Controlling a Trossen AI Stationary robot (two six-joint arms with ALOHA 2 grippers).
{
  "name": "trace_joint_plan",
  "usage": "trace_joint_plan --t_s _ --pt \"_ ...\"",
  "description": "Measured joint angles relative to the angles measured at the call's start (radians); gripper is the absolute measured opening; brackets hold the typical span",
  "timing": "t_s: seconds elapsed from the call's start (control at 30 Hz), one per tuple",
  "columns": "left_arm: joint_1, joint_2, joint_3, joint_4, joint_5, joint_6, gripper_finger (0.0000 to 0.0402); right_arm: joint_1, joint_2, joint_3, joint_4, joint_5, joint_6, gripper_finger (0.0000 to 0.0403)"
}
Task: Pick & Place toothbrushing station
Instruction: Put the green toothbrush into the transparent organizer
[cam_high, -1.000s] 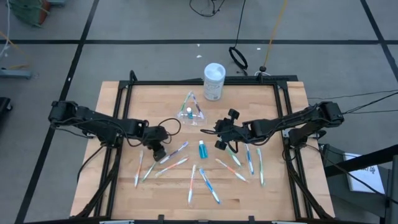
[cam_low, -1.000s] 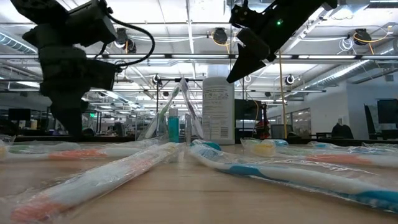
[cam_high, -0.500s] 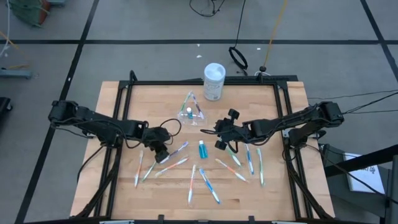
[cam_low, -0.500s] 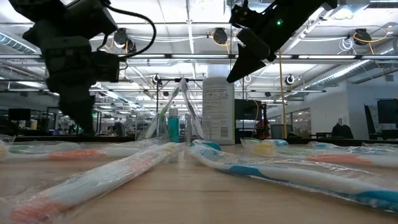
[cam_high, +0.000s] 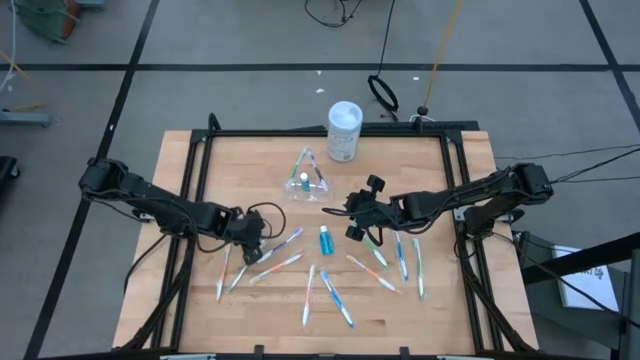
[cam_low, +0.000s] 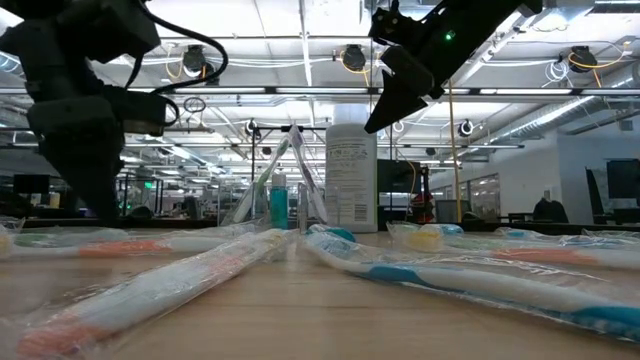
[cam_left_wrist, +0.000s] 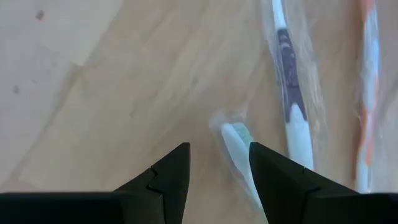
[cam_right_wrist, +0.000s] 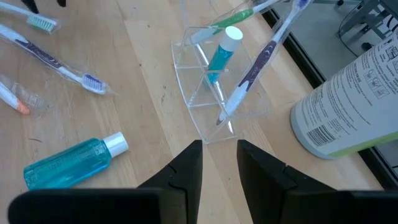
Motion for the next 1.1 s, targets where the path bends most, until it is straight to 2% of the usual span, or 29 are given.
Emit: trace_joint_plan --t_s 0.23,0.6,0.97,1.1 --pt "-0.017 0.002 0.000 0.001 0.061 0.013 0.0170 0.000 0.000 0.000 0.000 0.000 0.000 0.0091" --pt "-0.062 0.133 0.007 0.016 0.078 -0.046 0.0170 0.000 0.000 -0.007 0.009 0.001 -0.003 0.0091" --pt "-0.023 0.088 0.018 0.009 0.124 -0.008 0.0169 -0.014 0.001 -0.055 0.042 0.000 -0.007 0.0091" --pt "-0.010 0.085 0.020 0.014 0.130 0.031 0.0138 -0.021 0.001 -0.071 0.097 0.001 -0.007 0.0091"
